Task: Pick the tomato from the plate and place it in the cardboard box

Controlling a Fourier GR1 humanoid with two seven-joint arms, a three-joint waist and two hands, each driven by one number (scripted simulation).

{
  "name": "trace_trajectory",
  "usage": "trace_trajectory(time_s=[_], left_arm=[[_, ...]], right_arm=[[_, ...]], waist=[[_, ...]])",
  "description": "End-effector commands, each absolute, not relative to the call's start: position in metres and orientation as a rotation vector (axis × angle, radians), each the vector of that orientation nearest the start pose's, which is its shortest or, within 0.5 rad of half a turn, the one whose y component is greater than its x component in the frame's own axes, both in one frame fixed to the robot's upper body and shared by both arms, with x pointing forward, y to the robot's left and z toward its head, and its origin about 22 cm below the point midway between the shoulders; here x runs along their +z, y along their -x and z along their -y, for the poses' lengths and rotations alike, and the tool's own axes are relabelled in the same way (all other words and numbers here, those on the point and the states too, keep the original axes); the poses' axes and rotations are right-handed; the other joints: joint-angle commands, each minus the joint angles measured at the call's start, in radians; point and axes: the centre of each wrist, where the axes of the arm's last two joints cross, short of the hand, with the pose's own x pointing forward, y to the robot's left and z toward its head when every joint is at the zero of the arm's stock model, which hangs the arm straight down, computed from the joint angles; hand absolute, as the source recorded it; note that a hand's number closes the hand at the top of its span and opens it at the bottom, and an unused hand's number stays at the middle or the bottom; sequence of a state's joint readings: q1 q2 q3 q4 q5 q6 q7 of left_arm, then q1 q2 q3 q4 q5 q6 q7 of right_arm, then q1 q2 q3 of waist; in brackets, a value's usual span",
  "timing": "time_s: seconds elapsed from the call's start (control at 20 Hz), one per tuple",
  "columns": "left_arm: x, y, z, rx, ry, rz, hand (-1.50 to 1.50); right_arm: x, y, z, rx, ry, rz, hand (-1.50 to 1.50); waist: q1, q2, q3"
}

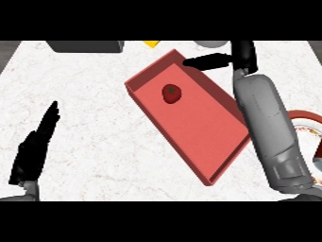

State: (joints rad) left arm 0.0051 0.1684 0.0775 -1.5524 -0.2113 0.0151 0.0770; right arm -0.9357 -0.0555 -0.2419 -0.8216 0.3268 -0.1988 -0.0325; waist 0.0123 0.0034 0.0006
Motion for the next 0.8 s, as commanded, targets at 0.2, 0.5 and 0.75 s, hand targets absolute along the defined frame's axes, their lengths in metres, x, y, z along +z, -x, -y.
trace_trajectory(time_s=[0.2,0.5,0.75], left_arm=[[0.01,-0.228,-0.288,-0.199,-0.356,1.433,0.0],[0.007,-0.235,-0.288,-0.21,-0.393,1.456,0.0],[0.022,-0.247,-0.283,-0.19,-0.372,1.462,0.0]], right_arm=[[0.119,-0.422,0.284,-0.062,0.391,1.745,-1.5],[0.124,-0.394,0.386,-0.146,0.376,1.762,-1.5],[0.138,-0.373,0.458,-0.084,0.365,1.791,-1.5]], waist=[[-0.01,-0.005,0.0],[-0.012,-0.003,0.0],[0.005,0.005,0.001]])
